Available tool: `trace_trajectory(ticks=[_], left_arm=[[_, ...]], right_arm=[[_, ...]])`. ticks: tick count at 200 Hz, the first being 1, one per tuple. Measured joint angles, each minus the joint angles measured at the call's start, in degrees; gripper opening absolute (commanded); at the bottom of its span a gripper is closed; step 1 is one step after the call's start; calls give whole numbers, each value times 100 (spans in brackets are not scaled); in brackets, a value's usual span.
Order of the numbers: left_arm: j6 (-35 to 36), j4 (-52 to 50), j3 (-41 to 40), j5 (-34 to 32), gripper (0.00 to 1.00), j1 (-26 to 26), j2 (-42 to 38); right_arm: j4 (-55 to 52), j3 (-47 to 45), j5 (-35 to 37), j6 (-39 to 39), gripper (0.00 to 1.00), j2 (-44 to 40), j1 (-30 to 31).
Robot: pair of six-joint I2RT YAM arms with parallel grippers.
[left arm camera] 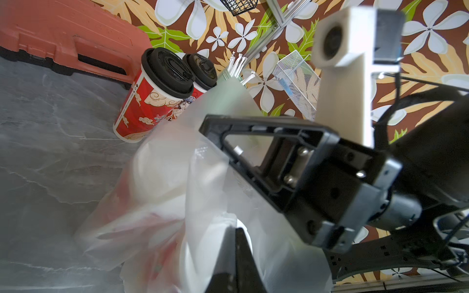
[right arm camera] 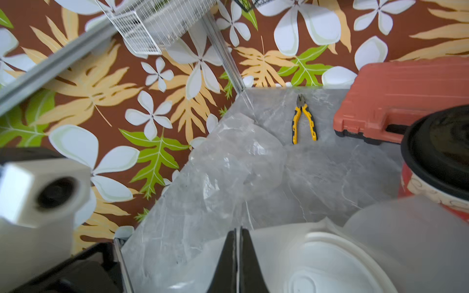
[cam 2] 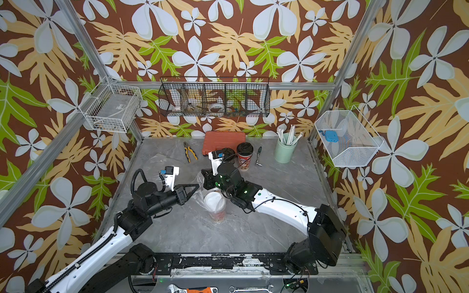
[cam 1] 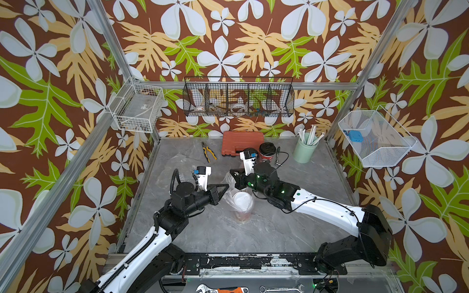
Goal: Pack milk tea into plastic carrier bags
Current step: Place the straw in the plastic carrier bag, then pick up the straw from the container.
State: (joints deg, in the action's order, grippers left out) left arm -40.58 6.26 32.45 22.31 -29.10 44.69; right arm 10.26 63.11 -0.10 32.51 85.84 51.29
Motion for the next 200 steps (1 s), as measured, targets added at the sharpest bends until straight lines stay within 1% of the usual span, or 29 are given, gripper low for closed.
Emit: trace_trajectory(ticks=[35, 48, 84, 98, 116, 135, 160, 200], left_arm=[[0, 0, 0, -2, 0, 0, 2], [0, 2, 0, -22, 0, 0, 7], [0, 2, 0, -39, 0, 0, 17], [0, 2, 0, -39, 0, 0, 17], [0, 7, -9, -39, 0, 0, 15], [-7, 4, -37, -39, 0, 0, 9], [-20, 7, -57, -39, 0, 0, -13], [-24, 20, -83, -39, 0, 0, -17]], right_arm=[[0, -96, -4, -151, 9, 173, 0], [-55, -44, -2, -186, 14, 223, 0], [-404, 337, 11, -332, 36, 214, -4], [-625, 542, 17, -415, 48, 133, -11], [-868, 844, 35, -481, 56, 13, -31], [-1130, 1121, 33, -575, 58, -116, -81], [-1521, 1469, 15, -643, 56, -273, -254], [-2267, 2037, 120, -807, 53, -444, -1019]])
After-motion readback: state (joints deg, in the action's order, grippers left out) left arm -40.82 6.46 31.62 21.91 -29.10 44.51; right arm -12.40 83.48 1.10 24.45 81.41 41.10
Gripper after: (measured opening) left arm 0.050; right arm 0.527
